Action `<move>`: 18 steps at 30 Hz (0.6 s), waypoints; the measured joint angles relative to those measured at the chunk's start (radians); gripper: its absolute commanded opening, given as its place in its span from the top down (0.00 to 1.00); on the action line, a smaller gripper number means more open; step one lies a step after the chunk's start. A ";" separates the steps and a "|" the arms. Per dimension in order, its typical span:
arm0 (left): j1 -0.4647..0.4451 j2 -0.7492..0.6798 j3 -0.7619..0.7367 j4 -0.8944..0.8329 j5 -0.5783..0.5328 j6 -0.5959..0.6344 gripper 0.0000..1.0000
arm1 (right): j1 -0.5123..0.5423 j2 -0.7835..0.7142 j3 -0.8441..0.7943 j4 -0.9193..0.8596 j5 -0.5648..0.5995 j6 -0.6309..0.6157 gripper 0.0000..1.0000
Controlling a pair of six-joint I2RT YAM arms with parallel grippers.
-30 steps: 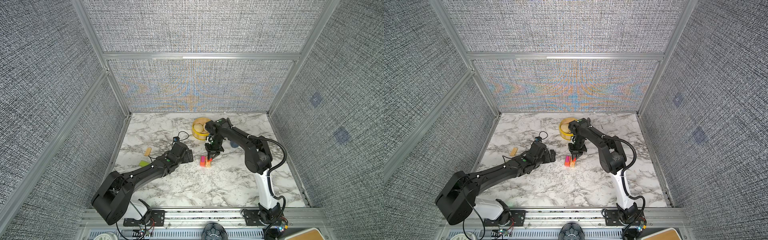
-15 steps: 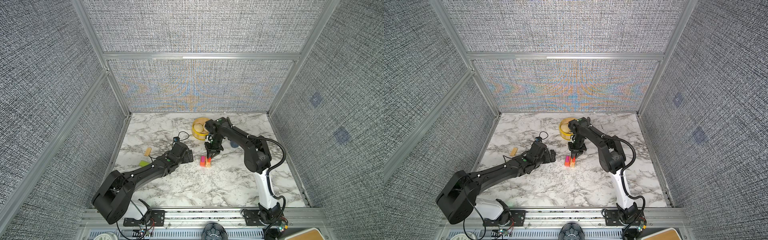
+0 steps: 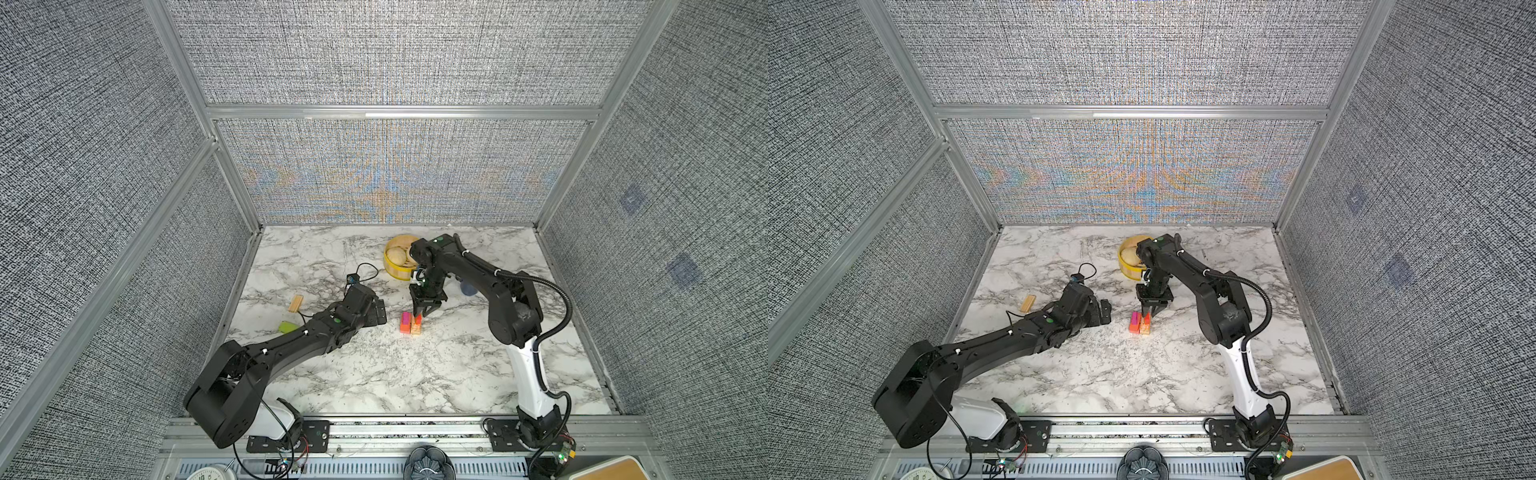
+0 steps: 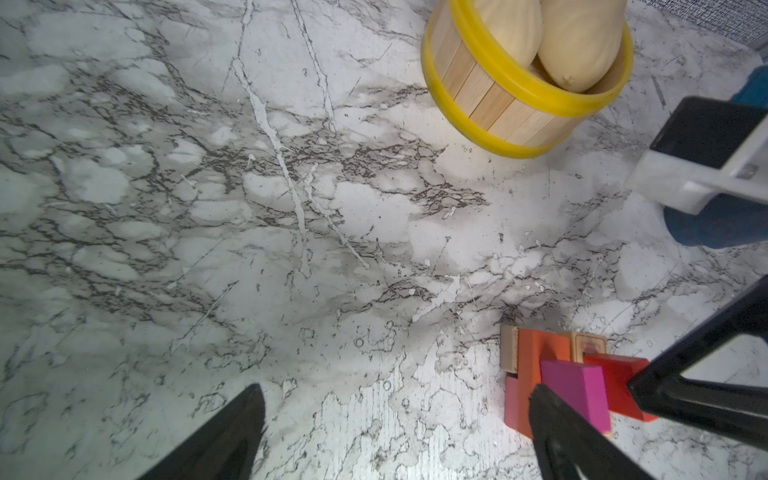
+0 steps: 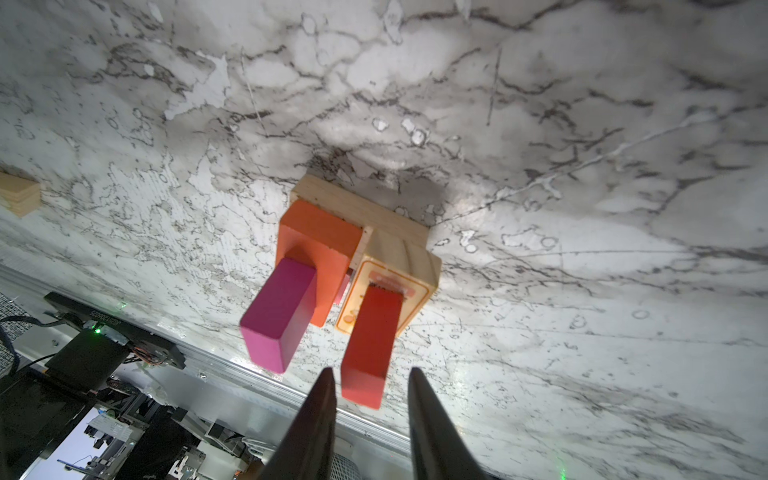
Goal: Build the wood block tower
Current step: 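Lower the red cube beside the magenta block and open the right gripper, then raise the right gripper toward the steamer while the left gripper moves to a wooden block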
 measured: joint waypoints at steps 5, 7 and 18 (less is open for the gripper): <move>0.000 -0.013 0.003 -0.004 -0.010 0.000 0.00 | -0.004 -0.034 -0.002 0.003 0.014 -0.003 0.64; 0.000 -0.021 0.003 -0.002 -0.017 0.000 0.00 | -0.006 -0.051 -0.006 0.008 0.014 -0.007 0.64; 0.027 -0.088 0.060 -0.093 -0.081 -0.003 0.01 | -0.019 -0.246 -0.087 0.124 0.044 -0.044 0.51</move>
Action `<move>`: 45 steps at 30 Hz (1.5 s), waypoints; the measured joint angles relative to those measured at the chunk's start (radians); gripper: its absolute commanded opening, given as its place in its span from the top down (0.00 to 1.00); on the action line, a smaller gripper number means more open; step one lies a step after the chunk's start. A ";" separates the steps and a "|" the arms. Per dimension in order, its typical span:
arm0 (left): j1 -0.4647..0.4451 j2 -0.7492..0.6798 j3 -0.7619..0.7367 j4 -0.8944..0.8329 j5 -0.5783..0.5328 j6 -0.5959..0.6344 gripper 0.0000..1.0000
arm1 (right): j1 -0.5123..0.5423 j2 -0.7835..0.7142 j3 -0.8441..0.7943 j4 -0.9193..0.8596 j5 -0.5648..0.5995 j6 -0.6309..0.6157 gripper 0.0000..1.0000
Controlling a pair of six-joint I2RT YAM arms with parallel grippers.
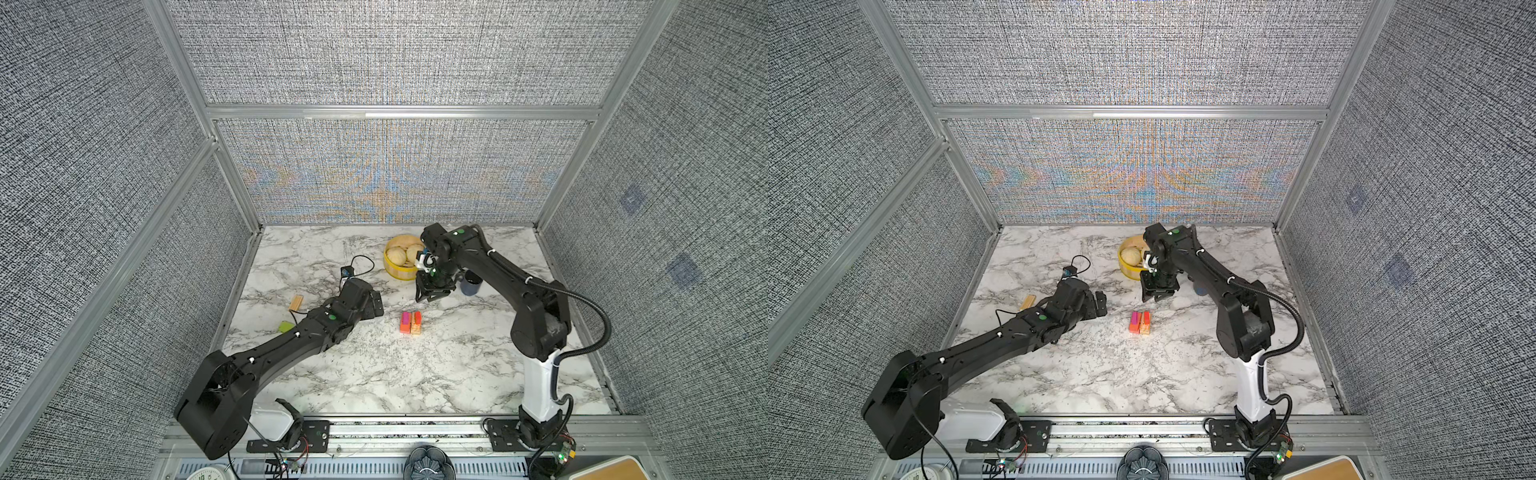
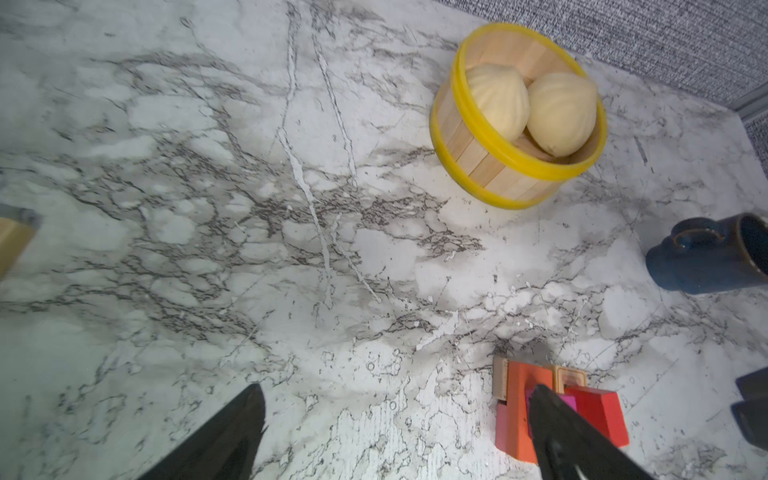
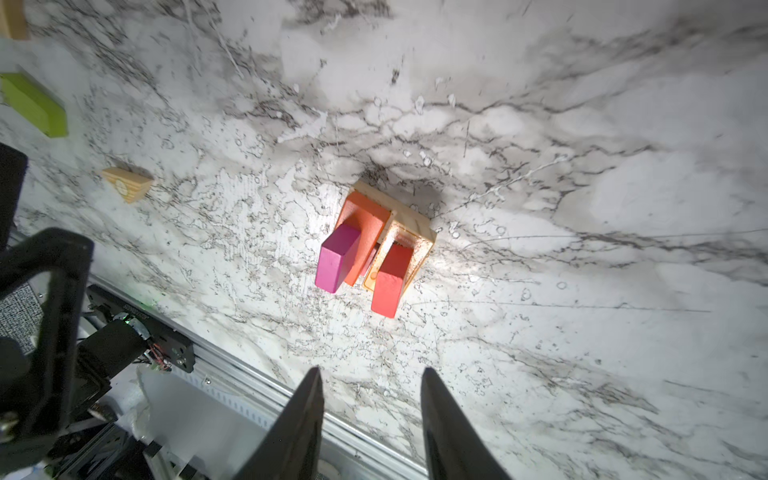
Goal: Build the wood block tower
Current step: 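Raise the right gripper toward the steamer while the left gripper moves to a wooden block, then lower the left gripper over the light wooden block and close on it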
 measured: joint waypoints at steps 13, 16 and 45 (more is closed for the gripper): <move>0.259 -0.178 -0.004 -0.260 0.024 -0.006 0.00 | 0.000 -0.163 -0.138 0.465 -0.019 -0.012 0.30; 0.322 -0.176 -0.009 -0.309 0.019 -0.022 0.00 | 0.000 -0.141 -0.107 0.550 -0.040 -0.007 0.28; 0.659 0.388 0.268 -0.319 0.186 -0.201 0.03 | -0.058 -0.043 -0.103 0.866 -0.264 0.036 0.27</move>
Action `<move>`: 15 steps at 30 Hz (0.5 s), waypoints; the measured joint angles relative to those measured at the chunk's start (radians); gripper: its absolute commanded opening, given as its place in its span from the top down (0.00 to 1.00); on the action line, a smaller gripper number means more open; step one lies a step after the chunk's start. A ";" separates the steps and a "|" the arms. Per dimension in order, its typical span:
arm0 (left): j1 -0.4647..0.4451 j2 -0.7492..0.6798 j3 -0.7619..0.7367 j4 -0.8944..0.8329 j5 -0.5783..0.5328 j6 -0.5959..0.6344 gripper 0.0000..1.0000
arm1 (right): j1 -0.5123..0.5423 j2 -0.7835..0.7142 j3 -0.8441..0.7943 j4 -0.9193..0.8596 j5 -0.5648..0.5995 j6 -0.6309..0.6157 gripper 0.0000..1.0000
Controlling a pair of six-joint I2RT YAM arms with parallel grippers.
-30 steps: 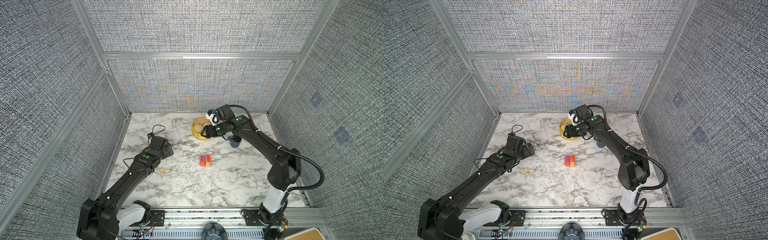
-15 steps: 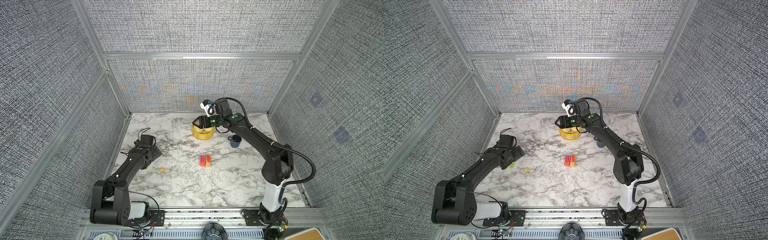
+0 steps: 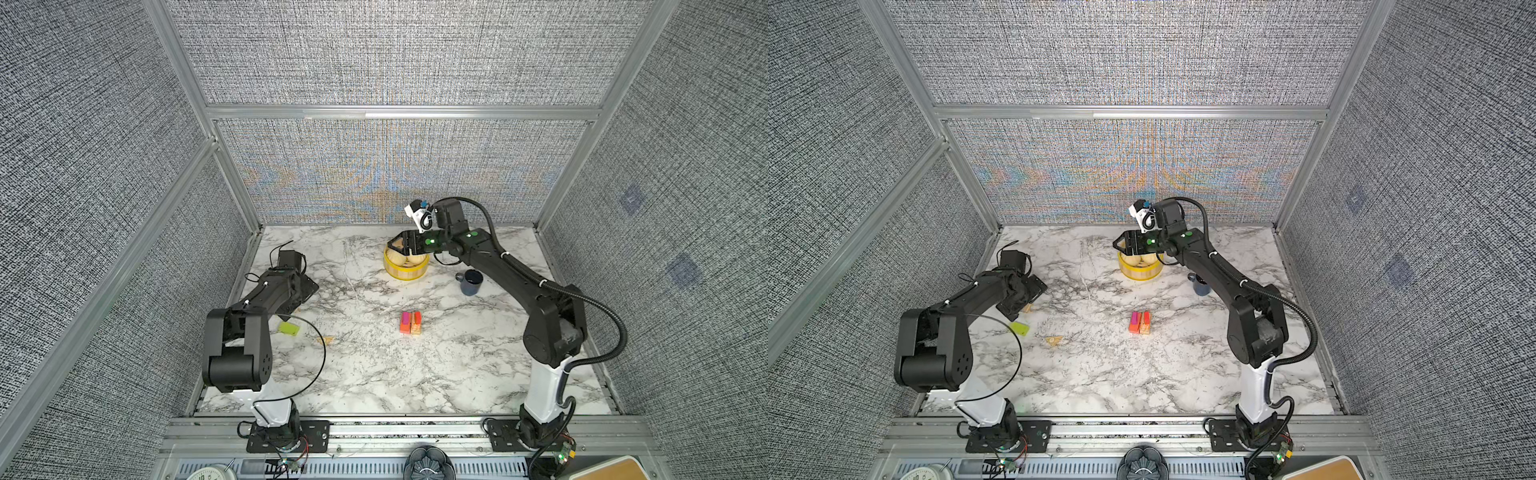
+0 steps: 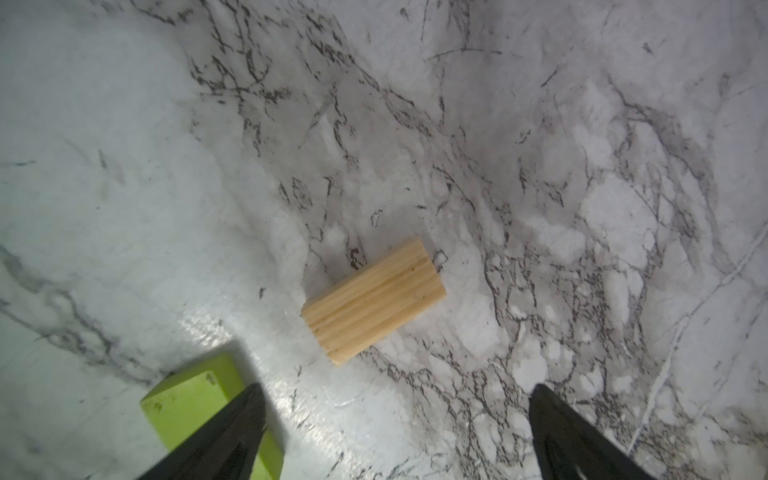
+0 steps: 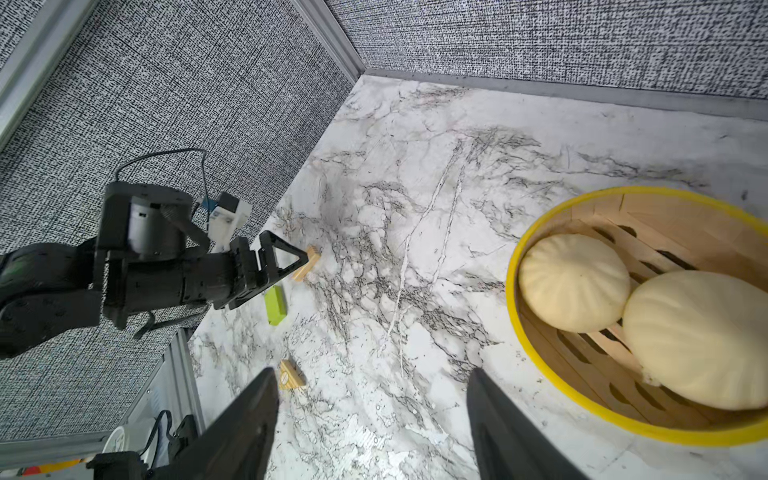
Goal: Build the wood block tower
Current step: 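Lower the left gripper over the light wooden block and close on it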
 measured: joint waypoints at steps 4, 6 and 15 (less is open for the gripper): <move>0.022 0.046 0.009 0.011 0.021 -0.021 0.08 | -0.001 0.008 0.000 0.000 -0.004 0.000 0.27; 0.029 0.065 0.018 0.013 0.025 -0.033 0.09 | -0.001 0.011 0.000 0.000 -0.004 0.000 0.27; 0.051 0.127 0.077 0.005 0.042 -0.063 0.12 | -0.001 0.033 0.007 0.000 -0.009 0.000 0.28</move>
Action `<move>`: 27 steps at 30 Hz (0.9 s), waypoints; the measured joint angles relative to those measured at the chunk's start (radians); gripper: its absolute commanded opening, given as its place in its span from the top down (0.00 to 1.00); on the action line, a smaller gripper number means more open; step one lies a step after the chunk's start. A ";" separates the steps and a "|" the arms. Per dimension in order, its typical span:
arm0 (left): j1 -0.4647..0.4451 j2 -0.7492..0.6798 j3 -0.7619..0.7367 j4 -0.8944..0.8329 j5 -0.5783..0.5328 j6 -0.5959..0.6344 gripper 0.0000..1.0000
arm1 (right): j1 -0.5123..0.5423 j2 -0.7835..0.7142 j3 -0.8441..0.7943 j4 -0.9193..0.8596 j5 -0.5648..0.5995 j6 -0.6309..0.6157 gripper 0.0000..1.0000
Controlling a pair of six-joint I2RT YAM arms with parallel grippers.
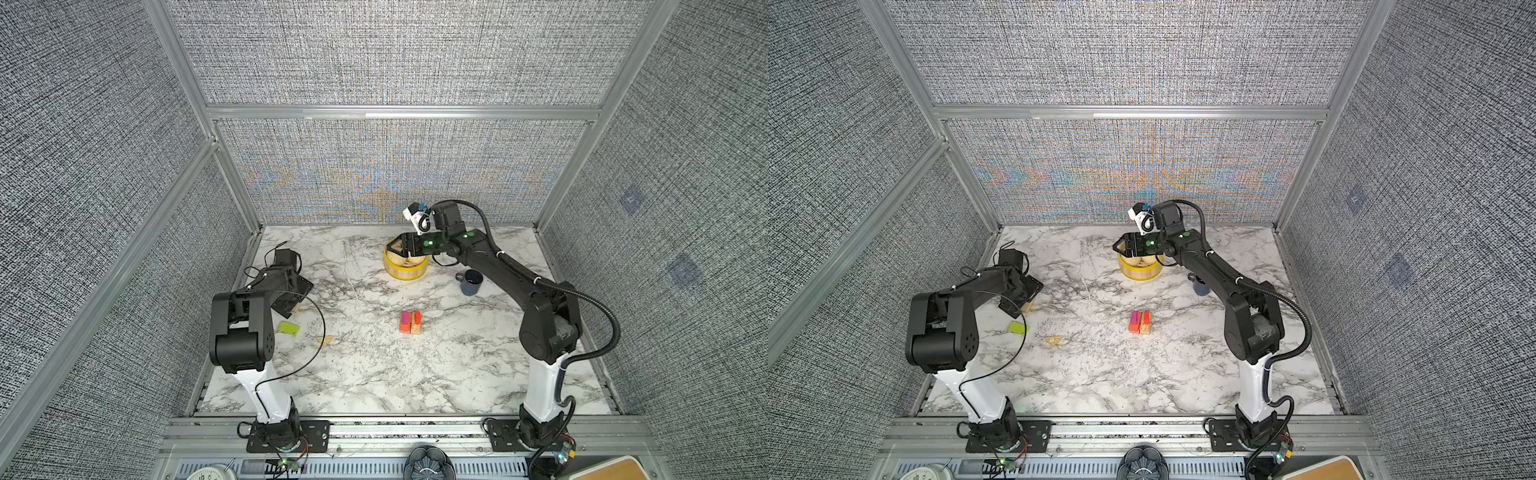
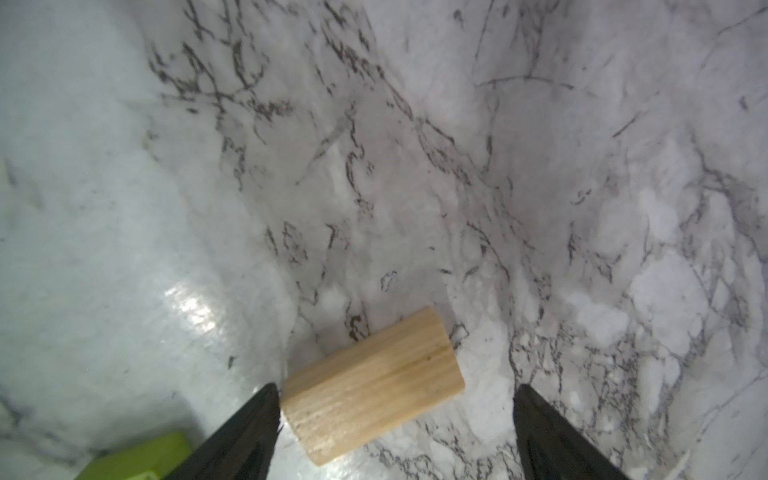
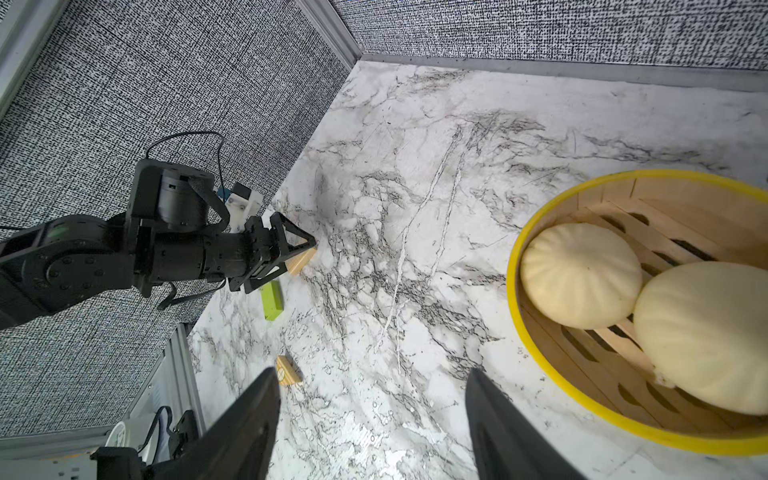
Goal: Build the wood block tower
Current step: 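Lower the left gripper over the light wooden block and close on it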
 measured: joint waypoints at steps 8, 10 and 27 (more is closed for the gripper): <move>0.006 0.034 0.058 -0.069 -0.022 0.008 0.14 | -0.006 0.007 0.002 0.002 -0.015 0.000 0.29; 0.007 0.041 0.072 -0.093 -0.032 0.016 0.14 | -0.006 0.007 0.002 0.005 -0.021 0.001 0.30; 0.009 0.116 0.140 -0.169 -0.067 0.031 0.23 | -0.011 0.005 -0.005 0.030 -0.029 0.027 0.32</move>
